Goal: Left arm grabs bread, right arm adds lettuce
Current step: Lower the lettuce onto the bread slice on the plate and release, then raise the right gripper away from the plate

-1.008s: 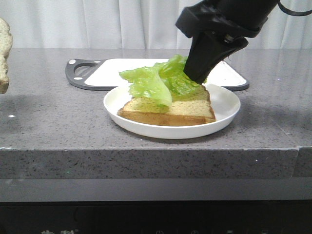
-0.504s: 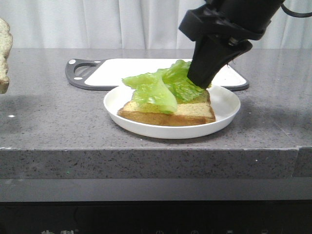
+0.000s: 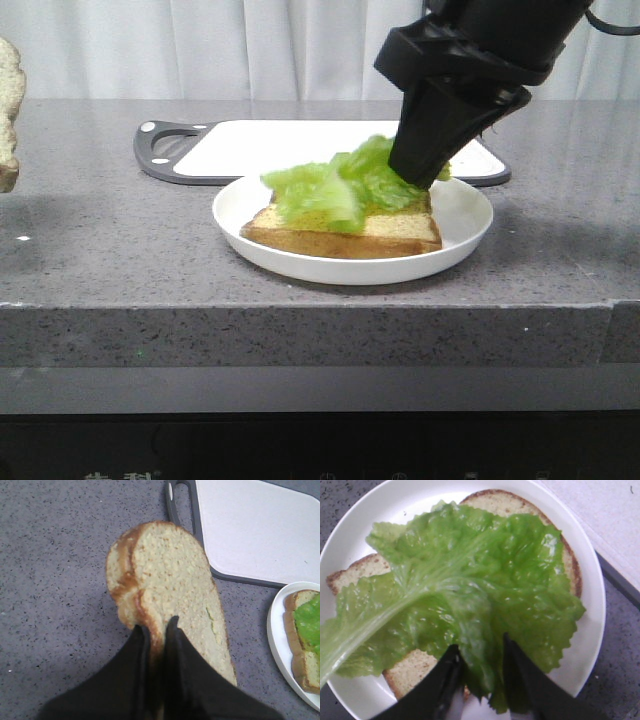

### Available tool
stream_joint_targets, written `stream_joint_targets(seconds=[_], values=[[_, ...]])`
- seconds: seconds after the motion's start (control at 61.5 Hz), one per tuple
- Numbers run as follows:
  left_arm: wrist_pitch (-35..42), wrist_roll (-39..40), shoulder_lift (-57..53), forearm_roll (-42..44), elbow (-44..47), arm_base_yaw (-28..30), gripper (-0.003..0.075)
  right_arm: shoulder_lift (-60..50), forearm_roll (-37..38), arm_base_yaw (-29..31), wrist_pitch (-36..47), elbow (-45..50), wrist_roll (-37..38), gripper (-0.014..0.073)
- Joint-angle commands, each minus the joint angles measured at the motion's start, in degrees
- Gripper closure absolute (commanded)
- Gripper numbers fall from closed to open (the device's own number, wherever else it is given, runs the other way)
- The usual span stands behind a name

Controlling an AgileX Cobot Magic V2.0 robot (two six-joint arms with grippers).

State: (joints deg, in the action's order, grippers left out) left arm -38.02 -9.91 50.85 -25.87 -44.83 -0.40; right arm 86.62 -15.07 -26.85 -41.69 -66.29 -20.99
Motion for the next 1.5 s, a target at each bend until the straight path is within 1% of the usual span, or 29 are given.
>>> stream_joint_targets(seconds=[0.0,0.065,0.309,0.358,0.407,0.439,0.504,0.634,0.65,0.699,0.748,0.797,0.927,0.992,1.089,1.252,1.333,1.48], values=[[3.43,0.02,-0.66,-1.43,-1.74,0.12,0.0739,-2.32,0.03,0.24,2.25,-1.52,0.06,0.0209],[3.43,0.02,-0.66,-1.43,-1.74,0.12,0.0739,-2.98,0.03,0.24,2.77,-1.51,0.06,0.0181],[3.43,0.02,-0.66,-1.43,-1.74,0.12,0.0739,-8.11,0.03,0.24,1.65,-1.51,0.06,0.018],[3.43,0.02,-0.66,-1.43,-1.74,0.12,0.0739,-8.96,0.03,0.24,1.19,-1.51,0.06,0.0183],[3.43,0.02,-0.66,-1.43,-1.74,0.12,0.0739,-9.96,0.03,0.24,0.82,-1.51,0.06,0.0211],[3.43,0.02,-0.66,-1.43,-1.74,0.12,0.0739,-10.41,0.03,0.24,0.69,-1.51,0.06,0.0236],[3.43,0.02,-0.66,-1.43,-1.74,0.12,0.0739,-11.27,0.03,0.24,0.39,-1.51,0.06,0.0315],[3.43,0.02,-0.66,-1.43,-1.74,0.12,0.0739,-12.06,0.03,0.24,0.01,-1.51,0.06,0.0537],[3.53,0.02,-0.66,-1.43,-1.74,0.12,0.0739,-12.14,0.03,0.24,-0.04,-1.51,0.06,0.0547],[3.53,0.02,-0.66,-1.43,-1.74,0.12,0.0739,-12.26,0.03,0.24,-0.26,-1.51,0.06,0.0624],[3.53,0.02,-0.66,-1.43,-1.74,0.12,0.0739,-12.32,0.03,0.24,-0.34,-1.51,0.06,0.0669],[3.53,0.02,-0.66,-1.43,-1.74,0.12,0.0739,-12.32,0.03,0.24,-0.41,-1.51,0.06,0.0656],[3.53,0.02,-0.66,-1.43,-1.74,0.12,0.0739,-12.67,0.03,0.24,-0.4,-1.51,0.06,0.0657],[3.53,0.02,-0.66,-1.43,-1.74,0.12,0.0739,-13.17,0.09,1.27,-0.34,-1.43,1.68,0.0657],[3.53,0.02,-0.66,-1.43,-1.74,0.12,0.0739,-14.83,0.14,6.19,0.11,-0.62,4.33,0.0657],[3.53,0.02,-0.66,-1.53,-1.74,0.12,0.0739,-18.75,0.14,16.21,0.58,3.71,4.44,0.0657],[3.53,0.02,-0.66,-1.53,-1.74,0.12,0.0739,-22.48,0.07,19.99,3.31,7.36,4.44,0.0657],[3.53,0.02,-0.66,-1.74,-1.74,0.12,0.0739,-29.85,0.07,20.89,10.62,14.75,4.44,0.0657]])
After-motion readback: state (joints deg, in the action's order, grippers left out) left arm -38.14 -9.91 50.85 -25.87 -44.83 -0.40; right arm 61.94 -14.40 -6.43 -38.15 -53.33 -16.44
